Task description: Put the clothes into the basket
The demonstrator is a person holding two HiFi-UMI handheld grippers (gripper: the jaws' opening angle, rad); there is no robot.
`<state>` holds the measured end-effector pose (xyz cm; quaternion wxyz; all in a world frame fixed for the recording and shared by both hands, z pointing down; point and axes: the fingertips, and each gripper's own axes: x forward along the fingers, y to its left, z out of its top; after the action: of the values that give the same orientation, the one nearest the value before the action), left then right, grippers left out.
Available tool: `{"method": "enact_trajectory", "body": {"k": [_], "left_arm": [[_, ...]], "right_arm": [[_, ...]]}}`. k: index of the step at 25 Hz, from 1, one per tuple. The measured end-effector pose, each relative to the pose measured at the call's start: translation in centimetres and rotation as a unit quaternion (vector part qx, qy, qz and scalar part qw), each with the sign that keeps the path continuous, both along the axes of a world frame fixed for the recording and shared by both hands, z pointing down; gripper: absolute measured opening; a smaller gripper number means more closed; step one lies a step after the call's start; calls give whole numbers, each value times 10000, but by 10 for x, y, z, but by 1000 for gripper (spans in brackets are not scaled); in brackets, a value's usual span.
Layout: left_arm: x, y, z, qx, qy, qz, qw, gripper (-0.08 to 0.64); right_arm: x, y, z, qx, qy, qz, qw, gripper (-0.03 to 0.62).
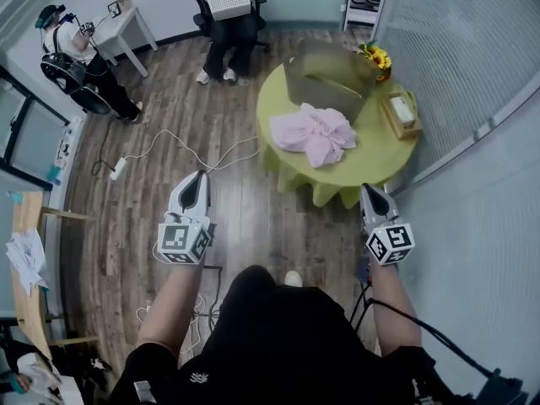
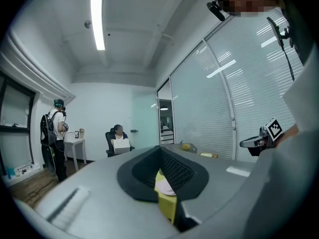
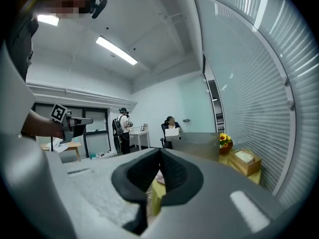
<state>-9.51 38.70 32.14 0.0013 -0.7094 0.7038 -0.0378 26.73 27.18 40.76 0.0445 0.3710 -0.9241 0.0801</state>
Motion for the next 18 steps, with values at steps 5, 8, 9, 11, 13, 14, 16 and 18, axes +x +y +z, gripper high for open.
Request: {"method": "enact_trajectory", "body": {"k": [5, 8, 9, 11, 13, 14, 16, 18], "left_arm": [[-1, -20, 9, -64, -7, -26, 10000, 5], [-14, -37, 16, -103, -59, -31, 9999, 5], [-18, -44, 18, -106, -73, -17, 9999, 5], [-25, -58, 22, -117, -103, 47, 9999, 5], [-33, -75, 25, -133, -96, 126, 9998, 5], [-37, -85, 26, -145, -71, 172, 9997, 5], [-46, -109, 25, -153, -50, 294, 9994, 5], [-53, -135, 23, -135, -50, 440, 9989, 5]], "right_arm": [[-10, -24, 12, -96, 189, -96, 9997, 2], [-17, -41, 23, -168, 237, -45, 9996, 2], [-20, -48, 24, -183, 234, 8, 9996, 2], [-26, -60, 24, -174, 237, 73, 9995, 2], [-36, -68, 25, -150, 328, 48, 9993, 2], [-41, -72, 26, -150, 382, 48, 9991, 2], [-50, -87, 24, -165, 439, 134, 9988, 1], [-57, -105, 21, -169, 475, 249, 9984, 1]]}}
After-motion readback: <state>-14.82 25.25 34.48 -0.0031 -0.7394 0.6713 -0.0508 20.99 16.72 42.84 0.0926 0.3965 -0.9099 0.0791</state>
